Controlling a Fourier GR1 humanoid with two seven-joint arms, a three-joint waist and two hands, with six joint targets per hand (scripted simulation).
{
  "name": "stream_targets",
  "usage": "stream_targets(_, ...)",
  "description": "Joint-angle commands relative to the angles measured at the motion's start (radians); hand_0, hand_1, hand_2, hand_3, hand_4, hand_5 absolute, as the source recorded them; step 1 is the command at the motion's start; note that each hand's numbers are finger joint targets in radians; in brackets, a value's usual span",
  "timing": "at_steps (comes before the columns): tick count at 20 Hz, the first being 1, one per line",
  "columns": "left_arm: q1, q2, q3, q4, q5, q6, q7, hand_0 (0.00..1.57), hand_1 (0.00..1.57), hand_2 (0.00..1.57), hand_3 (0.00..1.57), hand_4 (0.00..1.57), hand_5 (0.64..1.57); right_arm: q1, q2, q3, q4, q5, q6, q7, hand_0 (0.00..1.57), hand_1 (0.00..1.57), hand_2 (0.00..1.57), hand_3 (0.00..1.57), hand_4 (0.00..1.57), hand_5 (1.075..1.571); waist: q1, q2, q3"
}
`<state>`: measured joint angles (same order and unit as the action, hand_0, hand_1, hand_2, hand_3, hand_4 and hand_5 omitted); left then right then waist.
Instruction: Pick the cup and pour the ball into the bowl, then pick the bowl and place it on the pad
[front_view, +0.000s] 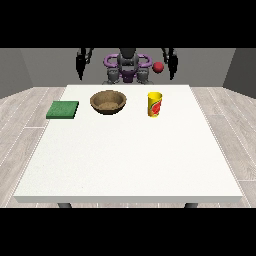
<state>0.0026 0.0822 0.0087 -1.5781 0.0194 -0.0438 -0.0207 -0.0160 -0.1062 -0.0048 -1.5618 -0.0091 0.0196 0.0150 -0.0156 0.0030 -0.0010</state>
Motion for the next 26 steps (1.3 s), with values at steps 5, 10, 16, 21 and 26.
stream_targets(5, -0.015, 0.05, 0.013, -0.098, 0.001, -0.005, 0.092, 0.0, 0.0, 0.0, 0.0, 0.0, 1.524, -0.012, -0.047, -0.016, -0.095, -0.008, 0.007, 0.093, 0.0, 0.0, 0.0, 0.0, 0.0, 1.568, -0.004, -0.256, 0.0023)
stream_targets(10, 0.128, -0.079, -0.169, -0.22, 0.179, 0.048, 0.05, 0.0, 0.0, 0.0, 0.0, 0.0, 1.536, 0.049, 0.007, -0.105, -0.06, -0.112, -0.008, -0.008, 0.0, 0.0, 0.0, 0.0, 0.0, 1.566, 0.064, -0.272, 0.0013)
stream_targets(16, 0.05, -0.035, -0.116, -0.289, 0.078, 0.102, 0.046, 0.0, 0.0, 0.0, 0.0, 0.0, 1.478, 0.057, 0.005, -0.097, -0.112, -0.126, 0.043, -0.069, 0.0, 0.0, 0.0, 0.0, 0.0, 1.565, 0.015, -0.111, 0.0011)
stream_targets(21, -0.104, -0.003, -0.058, -0.216, 0.077, 0.072, 0.009, 0.0, 0.0, 0.0, 0.0, 0.0, 1.384, -0.053, 0.042, -0.059, -0.018, -0.068, 0.014, -0.165, 0.0, 0.0, 0.0, 0.0, 0.0, 1.562, 0.031, 0.022, 0.0012)
stream_targets(26, -0.201, 0.037, 0.035, -0.02, 0.039, 0.072, -0.157, 0.0, 0.0, 0.0, 0.0, 0.0, 1.296, -0.172, -0.011, -0.121, -0.021, -0.151, 0.06, -0.113, 0.0, 0.0, 0.0, 0.0, 0.0, 1.563, -0.031, 0.144, 0.0007)
